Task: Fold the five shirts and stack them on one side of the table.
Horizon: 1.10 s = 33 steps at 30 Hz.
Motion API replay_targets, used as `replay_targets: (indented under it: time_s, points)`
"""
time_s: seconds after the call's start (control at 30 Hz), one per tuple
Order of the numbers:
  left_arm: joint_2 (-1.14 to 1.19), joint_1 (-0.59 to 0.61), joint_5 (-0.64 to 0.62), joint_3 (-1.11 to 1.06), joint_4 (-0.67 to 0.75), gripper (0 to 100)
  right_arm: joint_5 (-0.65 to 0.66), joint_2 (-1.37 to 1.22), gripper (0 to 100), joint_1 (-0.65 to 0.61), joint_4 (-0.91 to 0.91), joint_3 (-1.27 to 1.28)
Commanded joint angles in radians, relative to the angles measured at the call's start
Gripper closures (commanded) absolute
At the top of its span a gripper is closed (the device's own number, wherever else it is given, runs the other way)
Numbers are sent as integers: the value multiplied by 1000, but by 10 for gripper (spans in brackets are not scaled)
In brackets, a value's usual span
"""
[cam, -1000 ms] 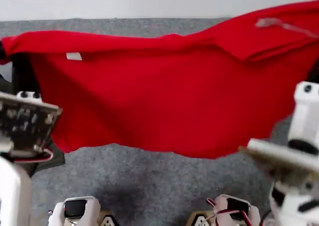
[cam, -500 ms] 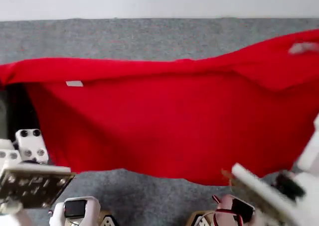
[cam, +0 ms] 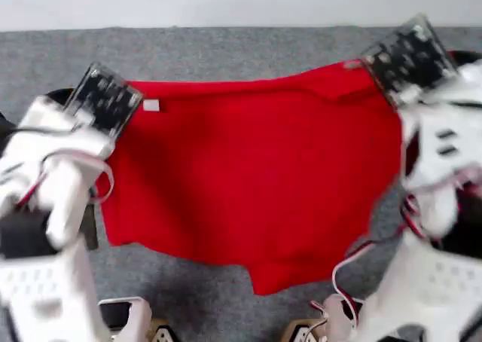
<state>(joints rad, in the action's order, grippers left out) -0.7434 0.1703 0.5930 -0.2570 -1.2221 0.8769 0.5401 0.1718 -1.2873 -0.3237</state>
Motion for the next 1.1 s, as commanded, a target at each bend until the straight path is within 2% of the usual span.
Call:
replay_targets:
  time_s: [0.0,0.27,0.33,0.47,0.67,0.87,0.93,1.07]
  points:
    - [74,3,9,-90,216,985,-11,-51,989,-54,143,86]
    - [381,3,9,-114,526,985,-52,-217,989,-88,562,270]
    - [459,3,41,-110,600,985,-52,-269,989,-94,659,278]
    - [623,3,104,-18,657,985,-49,-381,989,-102,851,276]
    - [830,3,107,231,631,985,-48,-510,989,-120,1081,276]
    - [939,-15,110,398,428,985,-48,-547,989,-147,1092,279]
    - [950,-18,152,410,362,985,-48,-544,989,-148,1052,281]
    - [950,-18,285,410,224,985,-46,-535,989,-156,831,264]
